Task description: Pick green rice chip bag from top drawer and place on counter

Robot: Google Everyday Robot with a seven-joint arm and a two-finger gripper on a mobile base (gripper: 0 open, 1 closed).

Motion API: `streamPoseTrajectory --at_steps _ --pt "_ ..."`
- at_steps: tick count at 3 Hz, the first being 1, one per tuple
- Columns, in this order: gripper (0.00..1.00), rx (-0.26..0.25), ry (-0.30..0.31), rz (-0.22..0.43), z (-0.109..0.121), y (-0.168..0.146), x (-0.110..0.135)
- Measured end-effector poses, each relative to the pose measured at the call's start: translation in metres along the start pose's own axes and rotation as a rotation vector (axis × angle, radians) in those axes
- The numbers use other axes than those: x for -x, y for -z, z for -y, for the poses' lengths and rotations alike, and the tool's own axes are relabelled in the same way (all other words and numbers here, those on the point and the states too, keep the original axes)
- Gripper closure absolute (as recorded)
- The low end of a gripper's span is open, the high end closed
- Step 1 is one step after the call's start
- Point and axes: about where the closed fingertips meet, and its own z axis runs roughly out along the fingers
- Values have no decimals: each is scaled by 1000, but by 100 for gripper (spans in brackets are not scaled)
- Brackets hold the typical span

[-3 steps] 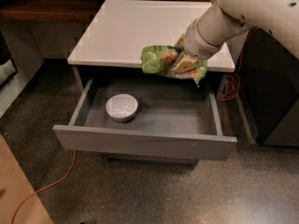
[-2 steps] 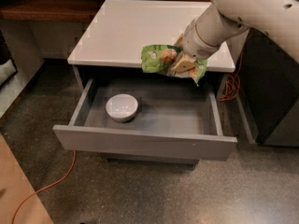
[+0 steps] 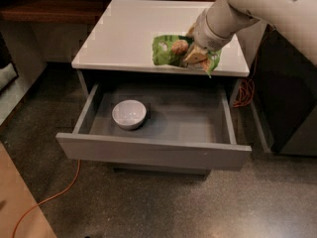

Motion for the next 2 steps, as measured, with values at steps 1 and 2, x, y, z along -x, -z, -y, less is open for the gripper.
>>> streamPoseTrajectory --at_steps 1,2 --pt "100 -24 -14 -6 25 -10 -8" --pt "84 -51 -46 -21 51 -22 -22"
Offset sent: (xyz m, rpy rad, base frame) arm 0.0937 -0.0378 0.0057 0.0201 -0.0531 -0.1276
